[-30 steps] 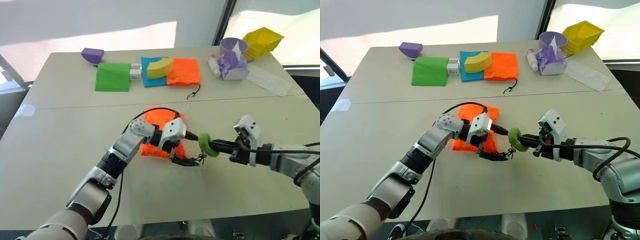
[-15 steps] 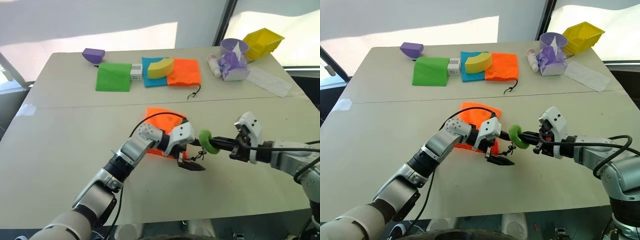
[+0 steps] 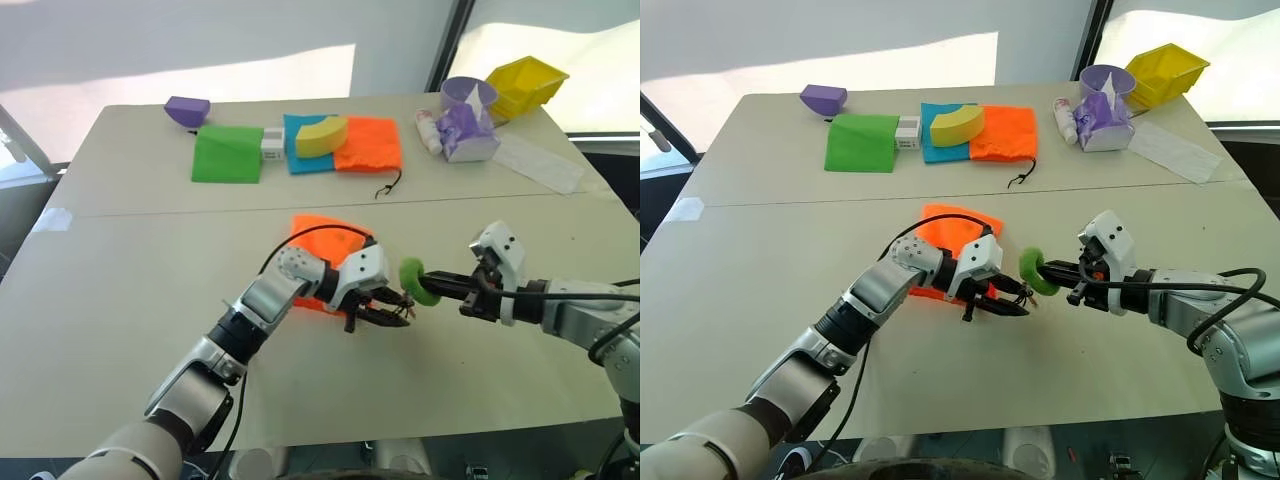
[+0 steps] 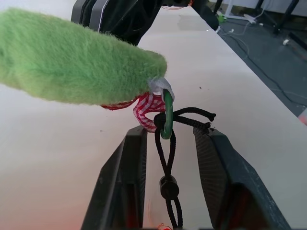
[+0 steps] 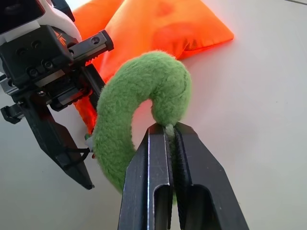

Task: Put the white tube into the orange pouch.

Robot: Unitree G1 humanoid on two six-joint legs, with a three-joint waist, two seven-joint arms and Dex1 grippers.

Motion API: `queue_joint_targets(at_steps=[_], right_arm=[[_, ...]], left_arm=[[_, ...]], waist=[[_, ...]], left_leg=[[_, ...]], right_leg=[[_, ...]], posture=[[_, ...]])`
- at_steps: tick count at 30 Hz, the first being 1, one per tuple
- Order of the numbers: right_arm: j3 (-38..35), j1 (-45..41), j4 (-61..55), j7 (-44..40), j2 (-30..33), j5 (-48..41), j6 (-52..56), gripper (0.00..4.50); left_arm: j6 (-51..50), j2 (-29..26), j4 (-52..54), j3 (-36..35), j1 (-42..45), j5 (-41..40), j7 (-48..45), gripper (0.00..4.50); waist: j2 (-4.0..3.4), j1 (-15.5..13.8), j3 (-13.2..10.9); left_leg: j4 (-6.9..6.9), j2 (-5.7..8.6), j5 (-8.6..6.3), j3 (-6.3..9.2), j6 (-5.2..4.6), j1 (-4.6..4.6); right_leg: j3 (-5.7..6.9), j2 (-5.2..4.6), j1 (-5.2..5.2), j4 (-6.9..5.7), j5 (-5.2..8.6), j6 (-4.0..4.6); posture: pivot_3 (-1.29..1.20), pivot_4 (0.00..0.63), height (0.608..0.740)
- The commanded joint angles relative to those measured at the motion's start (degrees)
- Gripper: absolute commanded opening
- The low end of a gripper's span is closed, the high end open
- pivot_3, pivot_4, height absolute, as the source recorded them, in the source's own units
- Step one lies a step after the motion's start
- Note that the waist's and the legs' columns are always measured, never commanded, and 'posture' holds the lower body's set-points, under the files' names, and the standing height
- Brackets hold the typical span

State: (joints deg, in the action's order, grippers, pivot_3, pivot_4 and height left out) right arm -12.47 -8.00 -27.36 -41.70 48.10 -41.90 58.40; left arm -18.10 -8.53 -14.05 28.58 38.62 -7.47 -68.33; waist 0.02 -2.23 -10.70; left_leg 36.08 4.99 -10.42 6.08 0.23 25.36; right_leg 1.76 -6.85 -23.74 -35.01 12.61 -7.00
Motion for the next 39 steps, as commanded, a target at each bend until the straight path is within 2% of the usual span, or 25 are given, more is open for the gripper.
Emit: queue_joint_targets(at_steps=[1,4,7,9,10,18,23,29,32,35,38,39], right_arm=[[-1.3,-1.2,-0.8,0.1,0.7,-0.7,-0.4,0.00],[-1.3,-1.4,-0.5,0.1,0.7,-0.6,-0.5,0.00],[-1.4,-1.7,0.1,0.6,0.4,0.0,-1.0,0.00],[-1.5,-1.9,0.5,0.8,0.2,0.0,-1.1,0.00],[-1.5,-2.0,0.6,1.1,0.0,0.1,-1.3,0.00],[-5.5,-3.9,3.7,6.1,-5.3,-2.4,-0.5,0.00],[-3.3,-2.0,4.4,5.6,-2.8,1.5,-2.7,0.00],[-0.1,0.7,6.4,3.2,3.0,7.6,-6.8,0.00],[1.3,2.5,4.3,0.1,5.9,7.5,-6.7,0.00],[1.4,3.3,1.6,-2.7,5.9,4.1,-6.2,0.00],[2.8,4.0,0.8,-3.9,6.5,5.7,-8.3,0.98],[3.2,4.5,0.7,-4.2,7.0,6.2,-8.3,1.45]], left_arm=[[-0.5,0.4,-1.0,0.6,0.4,0.7,0.4,1.90],[-0.4,1.2,-1.0,-0.1,0.4,0.1,0.6,1.90],[-1.1,0.5,-0.2,0.7,0.1,0.3,-0.4,1.03],[-2.1,0.4,0.0,0.8,0.2,0.7,0.1,0.09],[-2.5,0.2,0.0,1.0,0.4,1.0,0.1,0.01],[-3.2,-3.9,2.8,3.6,1.1,3.8,-1.8,0.01],[-2.4,-5.2,3.4,3.8,1.9,4.7,-2.0,0.01],[-0.6,-6.0,2.4,4.1,2.3,6.1,-1.6,0.01],[-0.7,-5.0,2.5,2.7,2.3,4.6,-1.3,0.01],[0.8,-4.4,1.5,3.3,2.5,5.3,-0.7,0.01],[1.0,-3.8,1.1,3.7,2.4,5.3,-0.7,0.00],[1.0,-3.6,1.0,3.7,2.4,5.2,-0.8,0.00]], waist=[[0.00,0.0,0.0],[0.00,0.0,0.0],[0.00,0.0,0.0],[0.00,0.0,0.0],[0.00,0.0,0.0],[-0.01,0.1,0.0],[-0.02,0.0,0.0],[0.00,0.0,0.0],[-0.02,0.0,0.0],[-0.02,0.1,0.0],[-0.03,0.0,0.0],[-0.03,0.0,0.0]], left_leg=[[0.00,0.00,0.00,0.00,0.00,0.00],[0.01,0.00,0.00,0.00,0.00,0.00],[0.01,0.00,0.00,0.00,0.00,0.00],[0.01,0.00,0.00,0.00,0.00,0.00],[0.00,0.00,0.00,0.00,0.00,0.00],[0.00,-0.01,0.00,0.02,0.00,-0.03],[-0.02,0.00,0.00,0.04,0.00,0.00],[-0.06,0.06,0.00,0.02,-0.01,0.04],[-0.05,0.05,0.00,0.02,-0.01,0.03],[-0.03,0.03,0.00,0.03,-0.01,0.02],[-0.02,0.01,0.00,0.02,0.00,0.01],[-0.02,0.01,0.00,0.03,0.00,0.01]], right_leg=[[0.00,0.00,0.00,0.00,0.00,0.00],[0.01,0.00,0.01,0.00,0.00,0.00],[0.01,0.00,0.02,0.00,0.00,0.00],[0.01,0.00,0.01,0.00,0.00,0.00],[0.01,0.00,0.01,0.00,0.00,0.00],[0.01,0.02,0.02,0.00,0.00,0.01],[0.01,0.02,-0.02,-0.02,0.00,0.01],[0.01,-0.03,-0.03,0.03,0.03,-0.04],[0.01,-0.02,-0.04,0.01,0.03,-0.04],[0.02,0.00,-0.02,0.01,0.03,-0.05],[0.02,0.00,-0.01,0.01,0.05,-0.08],[0.03,0.00,-0.01,0.01,0.09,-0.15]], posture=[[0.00,0.150,0.740],[0.00,0.150,0.740],[0.00,0.150,0.740],[0.00,0.150,0.740],[0.00,0.150,0.740],[0.00,0.150,0.740],[0.00,0.150,0.740],[0.00,0.150,0.740],[0.00,0.150,0.740],[0.00,0.150,0.740],[0.00,0.150,0.740],[0.00,0.150,0.740]])
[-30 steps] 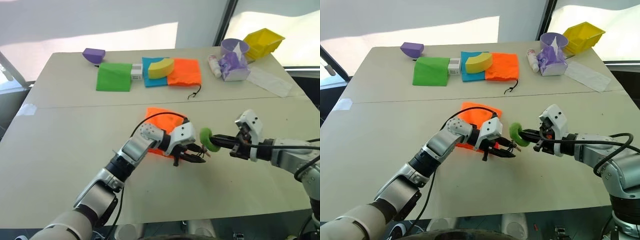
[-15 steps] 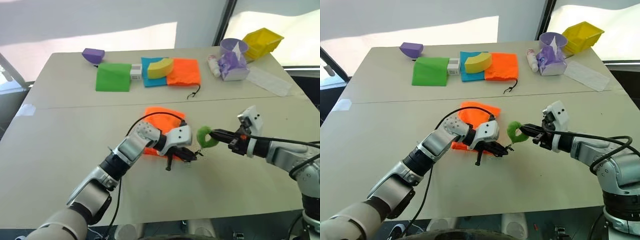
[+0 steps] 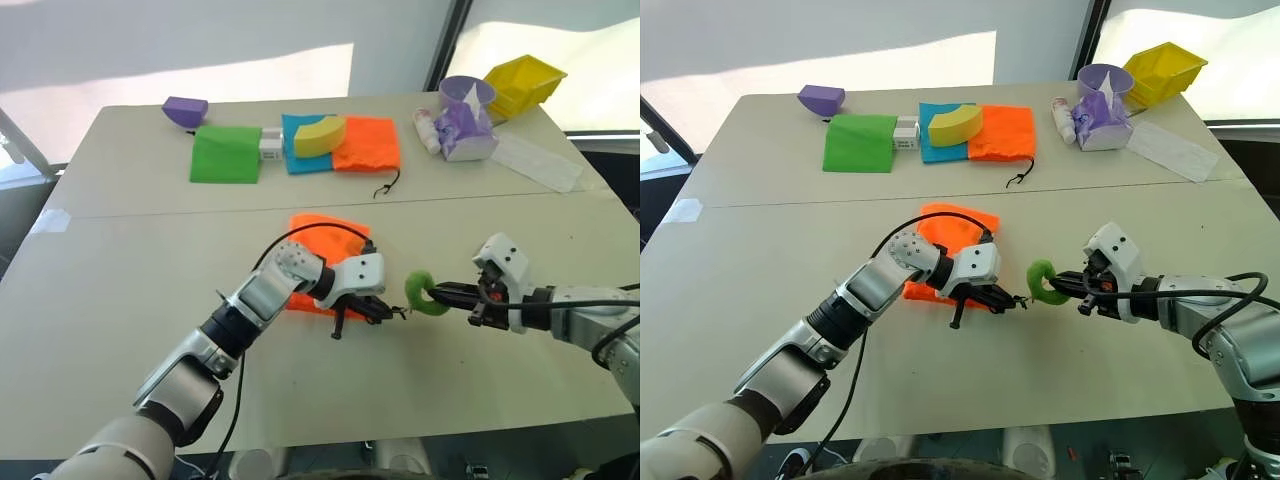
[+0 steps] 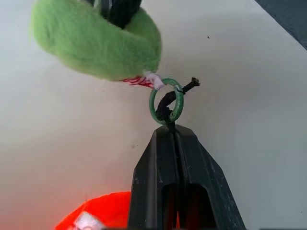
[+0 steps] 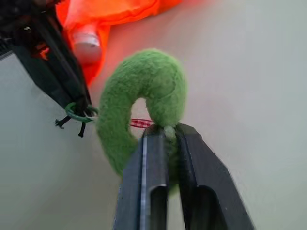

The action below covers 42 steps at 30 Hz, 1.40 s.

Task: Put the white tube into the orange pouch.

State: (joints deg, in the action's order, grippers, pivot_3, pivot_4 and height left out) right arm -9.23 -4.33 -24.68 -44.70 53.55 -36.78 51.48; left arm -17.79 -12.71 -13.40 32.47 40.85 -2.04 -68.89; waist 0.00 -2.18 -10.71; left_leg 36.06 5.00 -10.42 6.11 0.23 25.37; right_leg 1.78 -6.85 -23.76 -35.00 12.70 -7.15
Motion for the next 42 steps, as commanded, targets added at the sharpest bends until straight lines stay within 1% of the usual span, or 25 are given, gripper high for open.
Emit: queue_joint_targets(at_steps=[1,2,4,10,12,14,17,19,26,28,32,35,38,40,42], right_arm=[[0.1,1.1,-2.4,-1.5,1.8,1.1,-1.1,1.90],[0.2,1.2,-2.7,-1.6,2.2,1.4,-1.2,2.60],[-0.1,1.0,-3.7,-2.3,2.5,1.7,-2.5,3.46],[-1.3,-1.3,-4.5,-3.1,3.4,2.6,-4.4,3.46],[0.8,-2.4,-7.2,-4.0,3.9,3.2,-5.4,3.46],[5.2,-2.4,-9.8,-4.2,3.6,5.9,-8.0,3.46],[10.8,-2.5,-8.8,-3.1,3.5,12.7,-12.7,3.46],[12.8,-3.1,-7.0,-2.9,4.1,15.7,-14.3,3.46],[16.9,-3.0,-2.5,-4.5,4.8,23.0,-17.9,3.46],[17.2,-2.4,-2.3,-5.5,5.0,23.6,-18.1,3.46],[16.2,-2.4,-1.7,-6.0,3.5,23.2,-18.0,3.46],[16.1,-3.1,-1.6,-5.6,1.8,22.5,-17.1,2.68],[16.3,-3.6,-1.6,-5.2,0.5,22.6,-16.3,1.14],[16.1,-3.7,-1.3,-4.7,-0.1,23.2,-16.3,0.03],[15.7,-3.7,-1.1,-4.5,-0.6,23.1,-16.2,0.03]], left_arm=[[0.8,0.7,0.3,-0.1,0.2,-0.2,-0.3,0.00],[1.0,0.8,0.1,0.0,0.2,-0.1,-0.4,0.00],[1.9,0.9,-0.2,0.2,0.4,0.4,-0.3,0.00],[2.7,1.1,-0.8,0.3,0.5,0.7,-0.9,0.00],[2.9,1.3,-1.1,0.1,0.7,0.6,-0.8,0.00],[3.1,1.3,-1.4,-0.1,0.9,0.6,-0.9,0.00],[3.4,1.1,-1.7,-0.1,1.0,0.7,-1.2,0.00],[3.2,0.8,-1.1,0.0,0.7,0.5,-1.5,0.00],[3.5,0.7,-1.2,-0.1,0.8,0.5,-1.4,0.00],[3.6,0.7,-1.1,-0.1,0.8,0.5,-1.4,0.00],[3.6,0.7,-1.2,-0.2,0.7,0.4,-1.3,0.00],[3.5,0.7,-0.9,-0.2,0.6,0.3,-1.4,0.00],[3.5,0.7,-0.8,-0.2,0.6,0.2,-1.4,0.00],[2.5,1.1,-1.1,-0.8,0.8,-0.3,-1.3,0.00],[0.9,1.2,-1.2,-1.2,1.0,-1.1,-1.7,0.00]], waist=[[0.00,-0.1,0.0],[0.01,-0.1,0.0],[0.00,-0.1,0.0],[0.00,0.0,0.0],[0.00,0.0,0.0],[0.00,0.0,0.0],[0.01,0.0,0.0],[0.01,0.0,0.0],[0.01,0.0,0.0],[0.01,0.0,0.0],[0.01,0.0,0.0],[0.01,0.0,0.0],[0.01,0.0,0.0],[0.01,0.0,0.0],[0.01,0.0,0.0]], left_leg=[[0.01,0.00,0.00,0.00,0.00,0.00],[0.01,0.01,0.00,0.00,0.00,0.01],[0.01,0.02,0.00,0.00,0.00,0.01],[0.00,0.01,-0.01,-0.01,0.02,0.01],[0.02,0.01,-0.03,0.00,0.06,0.01],[0.01,0.01,-0.03,0.00,0.05,0.01],[-0.02,0.01,-0.02,0.01,0.04,0.01],[0.01,0.04,-0.03,-0.01,0.05,0.02],[0.00,0.03,-0.03,0.01,0.04,-0.01],[0.00,0.03,-0.02,0.01,0.04,-0.01],[0.02,0.04,-0.01,0.01,0.01,-0.01],[0.03,0.03,-0.01,0.01,0.01,-0.01],[0.02,0.03,0.00,0.02,0.01,-0.02],[0.03,0.03,0.00,0.02,0.01,-0.02],[0.04,0.04,0.00,0.02,0.01,-0.02]], right_leg=[[0.00,0.00,0.00,0.00,0.06,-0.10],[0.00,-0.01,0.01,0.00,0.07,-0.10],[-0.01,-0.03,0.01,0.01,0.06,-0.10],[0.00,-0.03,0.00,0.01,0.07,-0.11],[0.00,-0.03,0.01,0.01,0.07,-0.11],[0.00,-0.03,0.01,0.01,0.07,-0.11],[0.01,-0.03,0.00,0.02,0.08,-0.11],[0.00,-0.05,0.00,0.02,0.07,-0.11],[0.00,-0.03,0.01,0.01,0.07,-0.11],[0.00,-0.02,0.00,0.00,0.07,-0.10],[0.00,-0.02,0.01,0.00,0.02,-0.04],[0.00,-0.02,0.02,-0.01,0.03,-0.05],[0.00,-0.01,0.02,-0.03,0.03,-0.05],[0.00,-0.01,0.02,-0.04,0.03,-0.05],[-0.01,-0.01,0.02,-0.04,0.03,-0.06]], posture=[[0.00,0.150,0.740],[0.00,0.150,0.740],[0.00,0.150,0.740],[0.00,0.150,0.740],[0.00,0.150,0.740],[0.00,0.150,0.740],[0.00,0.150,0.740],[0.00,0.150,0.740],[0.00,0.150,0.740],[0.00,0.150,0.740],[0.00,0.150,0.740],[0.00,0.150,0.740],[0.00,0.150,0.740],[0.00,0.150,0.740],[0.00,0.150,0.740]])
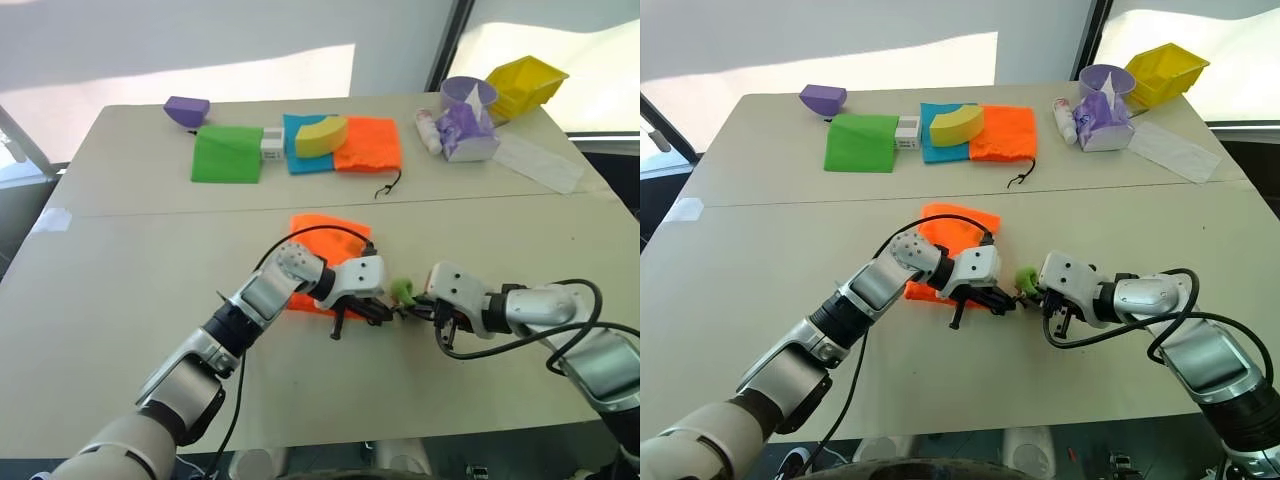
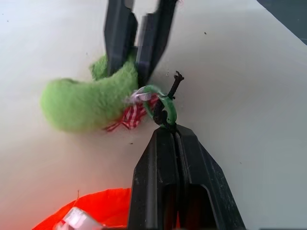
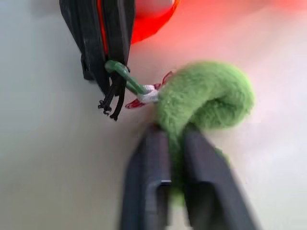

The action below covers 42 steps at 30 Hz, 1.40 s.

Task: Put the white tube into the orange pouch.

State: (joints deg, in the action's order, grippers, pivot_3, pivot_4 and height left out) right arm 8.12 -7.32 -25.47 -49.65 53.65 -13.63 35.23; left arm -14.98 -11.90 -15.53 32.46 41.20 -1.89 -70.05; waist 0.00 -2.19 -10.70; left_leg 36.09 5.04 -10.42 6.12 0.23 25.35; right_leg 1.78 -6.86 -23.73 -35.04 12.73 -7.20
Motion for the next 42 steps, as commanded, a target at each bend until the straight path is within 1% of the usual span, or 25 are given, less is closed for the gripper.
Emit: queue_joint_targets(at_steps=[1,2,3,5,6,11,16,20,26,28,29,32,34,35,37,38,42], right_arm=[[-1.7,-0.6,-0.3,0.4,-0.5,0.0,0.1,0.03],[-1.9,-0.4,-0.1,0.2,-0.4,0.0,0.0,0.00],[-2.1,-0.4,-0.1,0.1,-0.3,-0.1,0.0,0.00],[-2.5,-0.3,-0.2,0.0,-0.2,-0.3,0.1,0.00],[-2.8,-0.2,-0.5,0.0,-0.2,-0.5,0.4,0.00],[-4.6,0.2,-1.4,-0.5,-0.1,-1.5,1.0,0.00],[-9.3,0.2,-3.4,-1.8,-0.7,-7.1,4.5,0.00],[-12.2,0.7,-4.8,-2.8,0.5,-9.9,6.8,0.00],[-15.6,2.5,-8.3,-4.1,1.7,-15.1,11.0,0.00],[-16.3,2.8,-9.0,-4.3,2.3,-15.9,11.6,0.00],[-16.9,2.9,-9.0,-4.3,2.4,-16.6,11.9,0.00],[-17.5,2.5,-8.8,-4.0,2.6,-17.2,12.3,0.00],[-17.1,2.0,-8.6,-3.8,2.7,-17.3,12.3,0.00],[-16.9,1.8,-8.5,-3.7,2.8,-17.3,12.4,0.00],[-16.7,1.6,-8.5,-3.5,2.8,-17.4,12.5,0.00],[-16.6,1.5,-8.5,-3.5,2.8,-17.6,12.6,0.00],[-16.4,1.5,-8.5,-3.3,2.9,-17.7,12.7,0.00]], left_arm=[[-3.4,0.5,1.1,-1.5,0.8,-2.3,-1.4,0.00],[-4.0,0.2,2.2,-1.6,0.5,-3.2,-2.7,0.57],[-4.7,0.1,3.0,-1.7,0.3,-3.5,-2.7,0.87],[-4.9,-0.5,4.0,-1.1,0.0,-3.2,-3.0,1.89],[-4.7,-0.5,4.0,-0.9,0.0,-3.2,-3.2,2.32],[-3.4,0.9,2.4,-1.5,0.4,-2.9,-1.2,2.32],[-3.4,0.8,2.2,-0.6,0.5,-2.3,-1.5,2.32],[-2.7,0.8,1.7,0.4,0.7,-0.7,-0.6,2.32],[-2.6,2.0,-0.3,-0.6,1.2,-0.3,1.2,2.32],[-1.1,2.5,-0.9,-2.1,1.5,-0.7,2.4,2.32],[-2.1,3.2,-1.4,-3.8,2.2,-1.9,3.1,2.32],[-1.6,2.5,-3.0,-3.3,3.3,-1.4,1.9,2.32],[-2.6,2.6,-2.4,-2.8,2.8,-2.1,0.7,1.79],[-3.0,2.5,-1.9,-2.4,2.4,-2.0,0.5,1.43],[-3.5,2.5,-1.1,-2.1,1.8,-1.9,0.3,0.44],[-3.9,2.7,-0.8,-2.4,1.6,-2.0,0.5,0.03],[-3.5,2.6,-0.8,-2.9,1.4,-1.8,1.1,0.03]], waist=[[0.00,0.0,0.0],[0.00,0.0,0.0],[0.00,0.0,0.0],[0.00,0.0,0.0],[0.00,0.0,0.0],[0.00,0.0,0.0],[0.00,0.0,0.0],[0.00,0.0,0.0],[-0.01,0.0,0.0],[-0.01,0.0,0.0],[0.00,0.0,0.0],[0.01,0.0,0.0],[-0.02,0.1,0.0],[-0.02,0.1,0.0],[-0.02,0.0,0.0],[-0.01,0.0,0.0],[0.00,-0.1,0.0]], left_leg=[[0.00,0.00,0.00,0.00,0.00,0.00],[0.00,0.00,0.00,0.00,0.00,0.00],[0.01,0.00,0.00,0.00,0.00,0.00],[0.00,0.00,0.00,0.00,-0.01,0.00],[0.01,0.00,0.01,0.00,-0.01,0.00],[0.03,0.00,0.01,0.00,-0.01,-0.01],[0.02,0.00,0.01,0.01,-0.02,-0.01],[0.03,0.00,0.01,0.00,-0.02,-0.01],[0.06,-0.01,0.01,0.02,-0.01,-0.02],[0.06,-0.01,0.01,0.02,-0.01,-0.02],[0.06,-0.01,0.01,0.02,-0.01,-0.02],[0.07,-0.01,0.01,0.02,-0.01,-0.01],[0.07,-0.02,0.00,0.01,-0.01,-0.03],[0.06,-0.02,0.00,0.01,0.00,-0.03],[0.03,-0.01,0.01,0.01,-0.01,-0.02],[0.03,-0.01,0.01,0.02,-0.02,-0.01],[0.06,0.01,0.01,0.02,-0.02,0.02]], right_leg=[[0.00,0.00,0.01,0.00,0.00,0.00],[0.00,0.00,0.01,0.00,0.00,0.00],[0.00,0.00,0.00,-0.01,0.00,0.00],[0.00,0.01,0.00,-0.02,-0.01,0.02],[0.00,0.01,0.00,-0.03,-0.02,0.03],[0.00,0.01,0.01,-0.04,-0.08,0.12],[0.00,0.01,0.01,-0.04,-0.09,0.14],[0.00,0.01,0.01,-0.04,-0.10,0.15],[0.00,0.00,0.05,-0.04,-0.08,0.13],[0.01,0.00,0.05,-0.04,-0.08,0.12],[0.00,0.00,0.05,-0.04,-0.08,0.12],[0.02,0.00,0.04,-0.05,-0.07,0.10],[0.03,0.01,0.05,-0.04,0.02,-0.05],[0.02,0.01,0.05,-0.04,0.02,-0.04],[0.02,0.00,0.03,-0.04,0.01,-0.01],[0.02,0.00,0.02,-0.04,-0.05,0.08],[0.02,-0.01,0.03,-0.03,-0.09,0.14]], posture=[[0.00,0.150,0.740],[0.00,0.150,0.740],[0.00,0.150,0.740],[0.00,0.150,0.740],[0.00,0.150,0.740],[0.00,0.150,0.740],[0.00,0.150,0.740],[0.00,0.150,0.740],[0.00,0.150,0.740],[0.00,0.150,0.740],[0.00,0.150,0.740],[0.00,0.150,0.740],[0.00,0.150,0.740],[0.00,0.150,0.740],[0.00,0.150,0.740],[0.00,0.150,0.740],[0.00,0.150,0.740]])
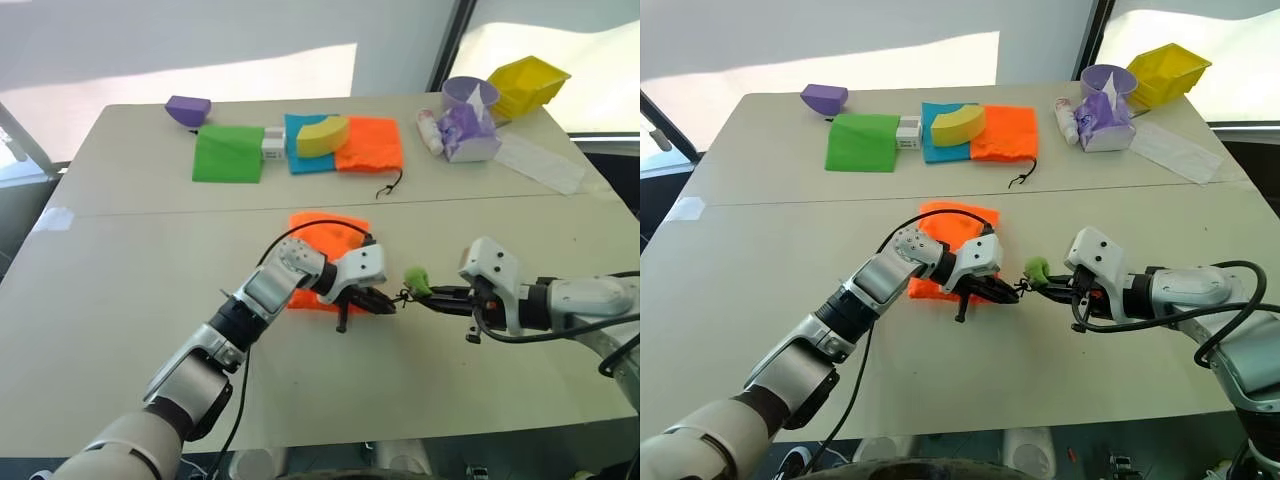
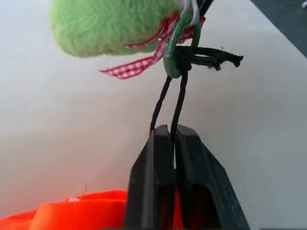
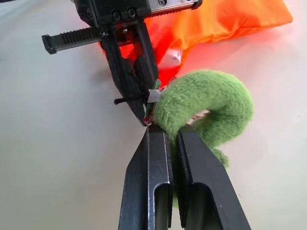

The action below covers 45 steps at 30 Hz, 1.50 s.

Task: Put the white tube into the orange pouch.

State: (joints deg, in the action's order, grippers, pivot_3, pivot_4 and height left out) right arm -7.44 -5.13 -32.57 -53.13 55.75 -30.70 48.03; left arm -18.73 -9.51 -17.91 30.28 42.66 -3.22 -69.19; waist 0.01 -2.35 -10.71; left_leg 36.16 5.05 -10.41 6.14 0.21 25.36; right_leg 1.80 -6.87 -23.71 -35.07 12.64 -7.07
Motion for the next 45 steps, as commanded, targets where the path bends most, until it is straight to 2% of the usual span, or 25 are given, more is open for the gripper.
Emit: queue_joint_targets(at_steps=[1,21,32,45], right_arm=[[-0.8,-0.7,-1.4,0.3,0.9,-0.5,-0.2,0.00],[-3.0,-1.3,4.1,-0.2,4.7,1.7,-2.1,0.00],[-3.4,-1.3,4.9,-0.2,5.1,1.6,-2.5,0.00],[-3.4,-1.8,6.3,-0.2,5.6,2.4,-3.5,0.00]], left_arm=[[0.1,0.1,1.6,-0.7,0.0,-0.5,0.1,0.03],[0.0,-9.6,7.2,4.5,0.6,5.3,-4.2,0.03],[-2.8,-15.4,12.1,3.3,-1.8,3.5,-5.1,0.03],[0.0,-21.7,14.1,0.7,-4.4,2.7,-6.5,0.03]], waist=[[0.00,0.1,0.0],[-0.02,0.3,0.0],[-0.02,0.2,0.0],[-0.03,0.2,0.0]], left_leg=[[0.01,0.00,0.00,0.00,0.00,0.00],[-0.02,-0.05,-0.01,-0.01,0.02,-0.03],[-0.04,-0.04,-0.01,-0.01,0.02,-0.02],[-0.07,-0.06,-0.03,-0.01,0.05,-0.03]], right_leg=[[0.00,0.00,0.01,0.00,0.00,0.00],[-0.01,0.02,0.00,0.00,0.00,0.01],[-0.03,0.01,-0.02,0.00,0.00,0.02],[-0.05,0.02,-0.05,0.00,0.00,0.04]], posture=[[0.00,0.150,0.740],[0.00,0.150,0.740],[0.00,0.150,0.740],[0.00,0.150,0.740]])
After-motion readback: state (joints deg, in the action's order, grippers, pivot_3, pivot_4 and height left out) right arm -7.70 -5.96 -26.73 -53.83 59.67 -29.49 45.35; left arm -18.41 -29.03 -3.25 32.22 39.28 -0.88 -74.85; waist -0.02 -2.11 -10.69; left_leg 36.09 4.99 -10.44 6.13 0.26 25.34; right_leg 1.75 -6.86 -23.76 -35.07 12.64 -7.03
